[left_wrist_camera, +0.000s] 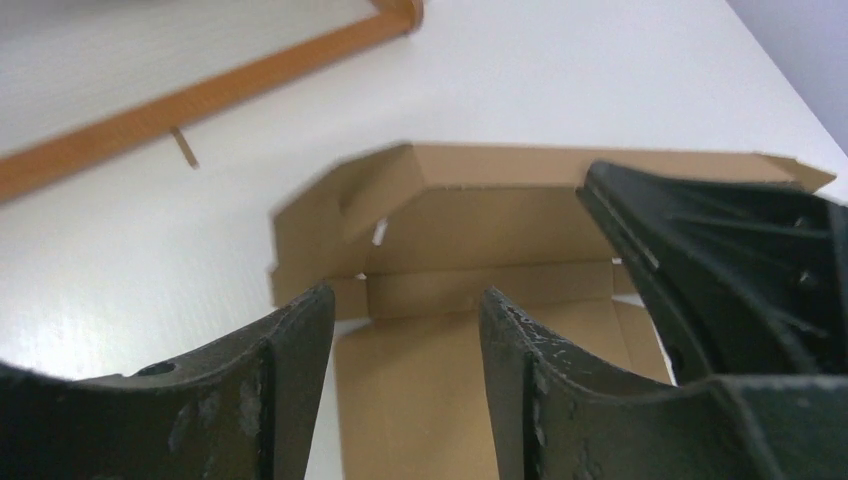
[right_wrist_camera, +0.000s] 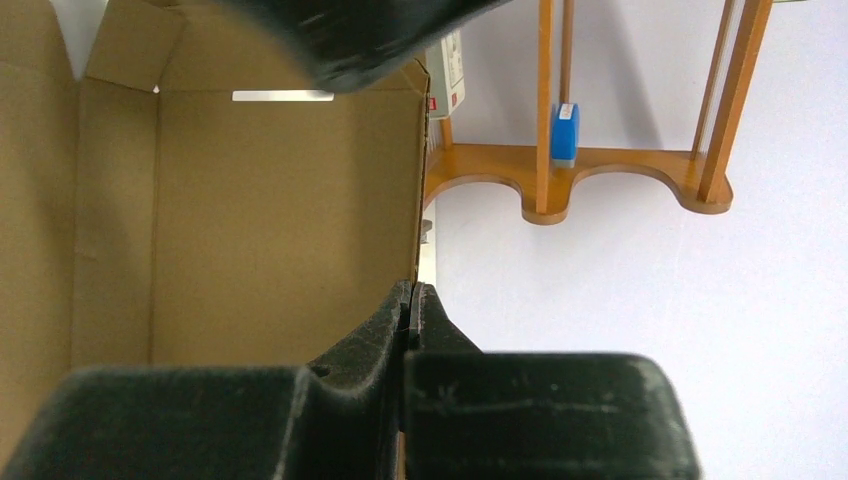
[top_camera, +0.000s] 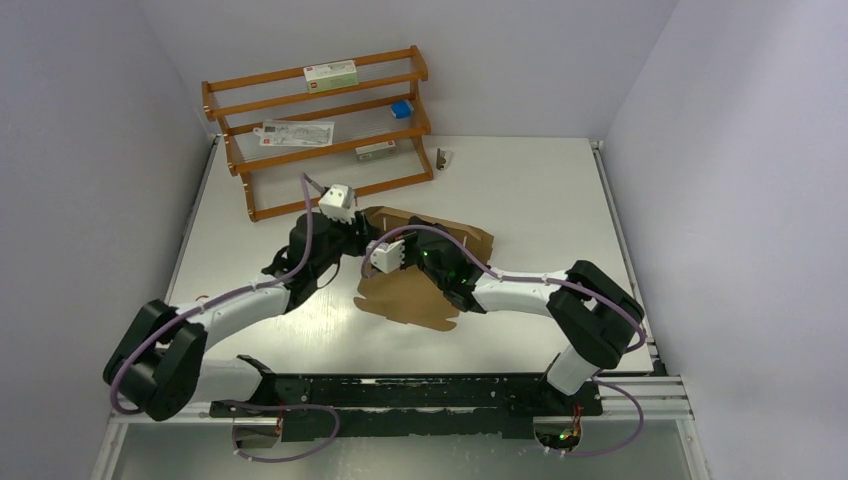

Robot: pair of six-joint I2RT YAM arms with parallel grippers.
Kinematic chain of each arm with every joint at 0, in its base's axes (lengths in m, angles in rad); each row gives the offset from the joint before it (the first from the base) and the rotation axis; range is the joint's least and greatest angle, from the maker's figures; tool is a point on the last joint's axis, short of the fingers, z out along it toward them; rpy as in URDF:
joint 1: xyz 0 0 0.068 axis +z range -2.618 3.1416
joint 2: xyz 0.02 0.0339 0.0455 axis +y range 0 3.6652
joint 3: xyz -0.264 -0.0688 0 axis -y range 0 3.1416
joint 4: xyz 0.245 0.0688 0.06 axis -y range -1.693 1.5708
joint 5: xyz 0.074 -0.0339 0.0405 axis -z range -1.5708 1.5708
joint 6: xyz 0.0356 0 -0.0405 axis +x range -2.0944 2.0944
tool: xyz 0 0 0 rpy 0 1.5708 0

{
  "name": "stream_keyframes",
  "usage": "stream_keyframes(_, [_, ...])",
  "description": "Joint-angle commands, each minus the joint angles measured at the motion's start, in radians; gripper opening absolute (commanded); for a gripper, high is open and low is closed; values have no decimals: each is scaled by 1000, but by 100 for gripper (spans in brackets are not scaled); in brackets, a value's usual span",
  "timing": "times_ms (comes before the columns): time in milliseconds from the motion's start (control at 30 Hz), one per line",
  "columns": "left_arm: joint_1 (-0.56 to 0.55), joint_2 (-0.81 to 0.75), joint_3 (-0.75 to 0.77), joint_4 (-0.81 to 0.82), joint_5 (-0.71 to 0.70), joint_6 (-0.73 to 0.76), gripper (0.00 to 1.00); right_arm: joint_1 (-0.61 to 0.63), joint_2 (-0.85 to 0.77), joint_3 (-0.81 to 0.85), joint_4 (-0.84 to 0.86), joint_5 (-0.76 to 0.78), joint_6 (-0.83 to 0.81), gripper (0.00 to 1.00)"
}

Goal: Fold the paper box

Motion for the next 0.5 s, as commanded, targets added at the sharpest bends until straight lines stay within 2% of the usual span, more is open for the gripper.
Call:
stream_keyframes(0, [57, -82, 67, -136, 47, 105, 62, 8, -30, -21, -4, 7, -10, 0])
stream_keyframes(133, [130, -73, 123, -203, 96, 160, 64, 9, -40, -26, -5, -2, -9, 0])
stream_keyframes(267, [244, -13, 177, -216, 276, 171, 65, 8, -50, -14, -41, -9, 3, 0])
stream_keyframes(367, [261, 51, 237, -264, 381, 237, 64, 8, -57, -16, -55, -16, 13, 0])
stream_keyframes(467, [265, 93, 263, -296, 409, 287, 64, 9, -61, -19, -60, -17, 15, 0])
